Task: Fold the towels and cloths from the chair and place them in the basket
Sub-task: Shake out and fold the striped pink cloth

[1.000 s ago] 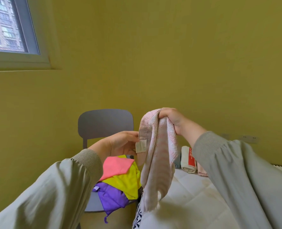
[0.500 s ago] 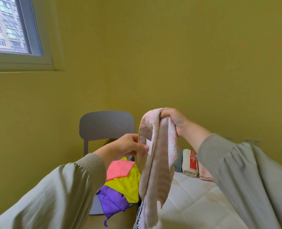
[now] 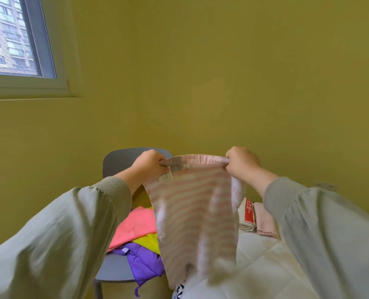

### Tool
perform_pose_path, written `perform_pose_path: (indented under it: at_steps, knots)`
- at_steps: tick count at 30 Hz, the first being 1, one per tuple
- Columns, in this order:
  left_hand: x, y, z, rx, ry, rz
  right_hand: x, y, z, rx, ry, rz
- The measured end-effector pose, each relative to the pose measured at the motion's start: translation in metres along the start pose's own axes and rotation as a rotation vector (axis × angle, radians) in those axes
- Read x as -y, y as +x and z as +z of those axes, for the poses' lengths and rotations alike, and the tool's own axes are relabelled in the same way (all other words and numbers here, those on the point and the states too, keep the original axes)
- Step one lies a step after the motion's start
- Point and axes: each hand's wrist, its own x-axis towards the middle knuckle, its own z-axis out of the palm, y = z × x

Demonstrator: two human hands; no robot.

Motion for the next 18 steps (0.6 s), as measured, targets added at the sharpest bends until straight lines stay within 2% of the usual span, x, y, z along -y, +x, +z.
perform_pose_path:
  at_steps: [3, 7, 13, 16, 18]
  knots:
    - [-0.002, 0.0, -0.01, -0.01, -0.012, -0.015, -0.009, 0.0, -0.003, -0.003, 0.111, 0.097]
    - [-0.005, -0.006, -0.018, -0.024, -0.095, -0.071, -0.022, -0.003, -0.017, 0.0, 0.435, 0.237]
    - [-0.011, -0.022, -0.02, -0.084, -0.535, -0.125, -0.042, -0.022, -0.029, -0.015, 1.057, 0.338]
    - [-0.011, -0.026, -0.02, -0.014, -0.825, -0.16, -0.053, -0.03, -0.038, 0.165, 1.294, 0.359]
    - [-0.009, -0.025, -0.019, 0.171, -1.04, -0.194, -0.062, -0.033, -0.043, 0.373, 1.348, 0.339]
